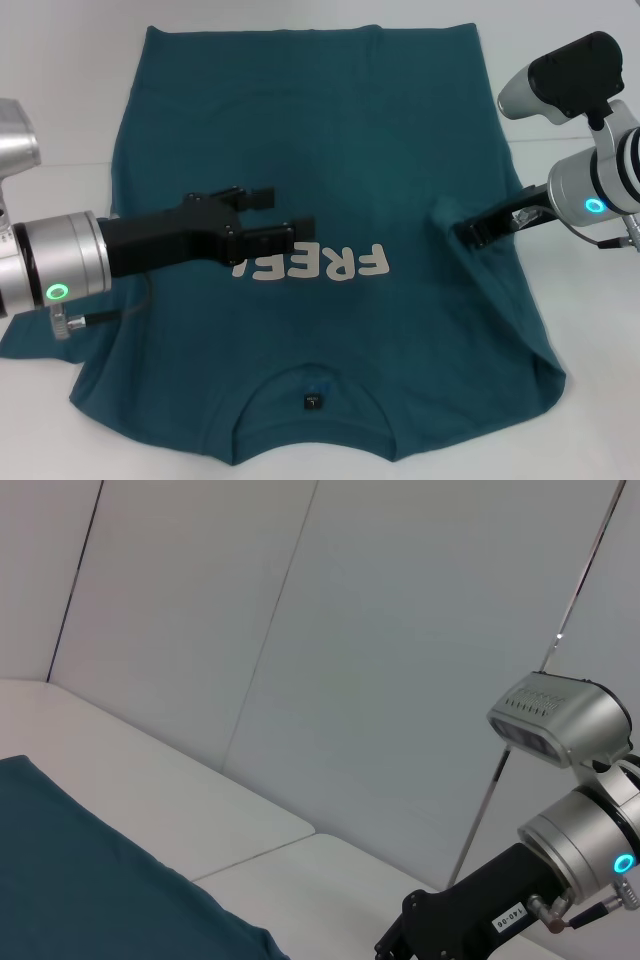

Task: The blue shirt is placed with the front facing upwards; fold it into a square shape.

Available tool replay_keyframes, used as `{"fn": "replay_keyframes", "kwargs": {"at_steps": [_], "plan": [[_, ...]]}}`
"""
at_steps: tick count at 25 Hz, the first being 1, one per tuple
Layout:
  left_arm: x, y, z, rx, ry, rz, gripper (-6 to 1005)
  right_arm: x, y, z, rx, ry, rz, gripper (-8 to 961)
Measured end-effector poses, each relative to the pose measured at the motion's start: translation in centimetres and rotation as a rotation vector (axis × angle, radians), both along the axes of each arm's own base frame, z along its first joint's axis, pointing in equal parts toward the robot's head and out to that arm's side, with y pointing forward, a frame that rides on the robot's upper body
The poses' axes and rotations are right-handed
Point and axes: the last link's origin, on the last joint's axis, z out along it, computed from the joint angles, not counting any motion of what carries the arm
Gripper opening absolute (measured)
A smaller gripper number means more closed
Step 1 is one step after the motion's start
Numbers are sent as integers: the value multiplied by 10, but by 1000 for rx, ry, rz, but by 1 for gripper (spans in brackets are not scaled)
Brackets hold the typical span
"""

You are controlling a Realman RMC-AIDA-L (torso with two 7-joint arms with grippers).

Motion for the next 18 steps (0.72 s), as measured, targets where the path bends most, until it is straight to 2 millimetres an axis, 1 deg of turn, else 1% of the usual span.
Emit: {"fn": "replay_keyframes", "kwargs": {"at_steps": [12, 18], "plan": [[-2, -1, 0, 1, 1, 5, 886, -2, 1, -8, -14, 18, -5, 54], [-3, -2, 0, 2, 1, 8, 885, -4, 6, -6, 30, 28, -2, 268]]}}
